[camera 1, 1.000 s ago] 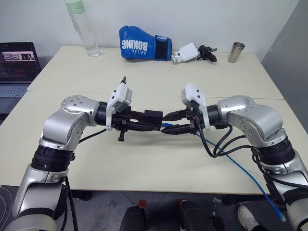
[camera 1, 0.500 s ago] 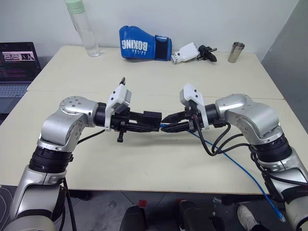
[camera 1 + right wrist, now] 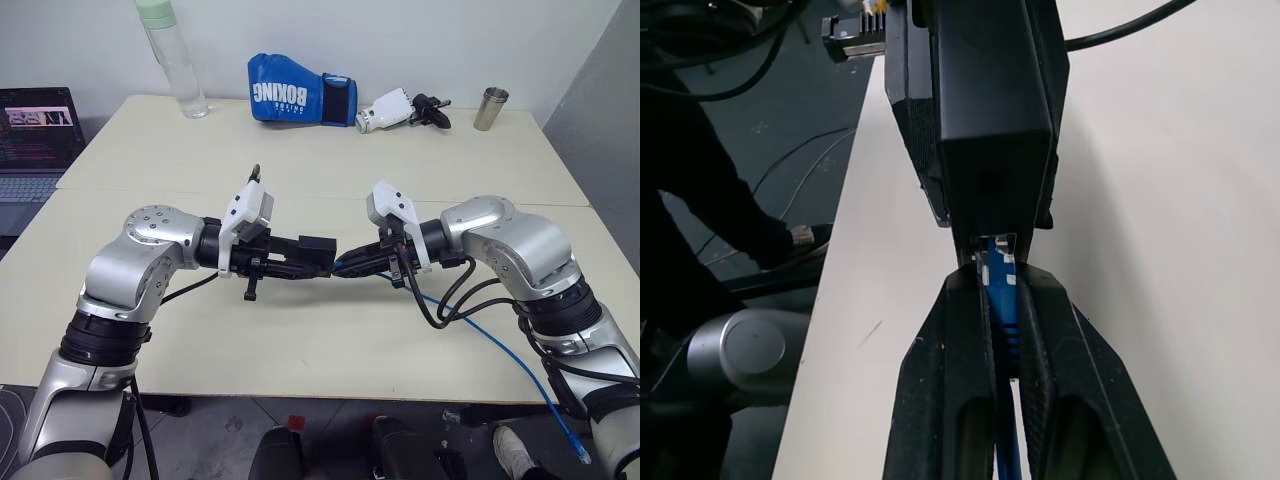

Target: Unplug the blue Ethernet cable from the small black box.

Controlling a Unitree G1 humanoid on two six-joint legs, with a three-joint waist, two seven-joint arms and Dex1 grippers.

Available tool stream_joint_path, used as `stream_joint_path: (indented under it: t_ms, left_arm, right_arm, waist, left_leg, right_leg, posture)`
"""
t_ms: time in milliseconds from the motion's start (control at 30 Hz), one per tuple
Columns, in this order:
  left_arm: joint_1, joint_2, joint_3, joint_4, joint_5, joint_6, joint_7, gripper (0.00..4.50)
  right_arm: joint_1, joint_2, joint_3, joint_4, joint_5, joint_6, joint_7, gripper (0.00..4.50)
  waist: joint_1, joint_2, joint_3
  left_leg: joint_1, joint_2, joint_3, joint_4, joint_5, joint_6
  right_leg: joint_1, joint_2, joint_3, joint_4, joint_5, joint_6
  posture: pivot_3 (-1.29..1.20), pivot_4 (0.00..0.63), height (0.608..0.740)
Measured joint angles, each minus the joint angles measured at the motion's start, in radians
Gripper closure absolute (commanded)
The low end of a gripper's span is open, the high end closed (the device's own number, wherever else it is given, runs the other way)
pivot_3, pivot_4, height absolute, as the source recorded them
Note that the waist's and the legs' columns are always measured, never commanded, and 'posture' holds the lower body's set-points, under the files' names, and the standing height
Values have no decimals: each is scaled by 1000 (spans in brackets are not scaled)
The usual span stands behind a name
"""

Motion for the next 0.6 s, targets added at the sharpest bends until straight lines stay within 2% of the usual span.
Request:
stream_joint_path:
  t_ms: [200,333,600]
  left_arm:
    - [3,12,3,-1,0,0,-10,3709]
    - [9,41,41,0,-2,1,3,3709]
    - [51,45,72,-6,-12,16,40,3709]
  right_arm:
    - [5,-70,14,59,-31,-5,37,4475]
    - [75,-141,12,103,-74,-40,39,4475]
    - [183,-204,-53,279,-206,-209,-45,4475]
  waist:
    - [1,0,0]
    - [3,0,0]
    - [5,0,0]
  left_leg:
    - [0,0,0,0,0,0]
    - [0,0,0,0,0,0]
    - [0,0,2,0,0,0]
  right_leg:
    - [0,0,0,0,0,0]
    - [0,0,0,-1,0,0]
    - [0,0,1,-1,0,0]
  posture:
    - [0,150,740]
    - [0,150,740]
    - [0,150,740]
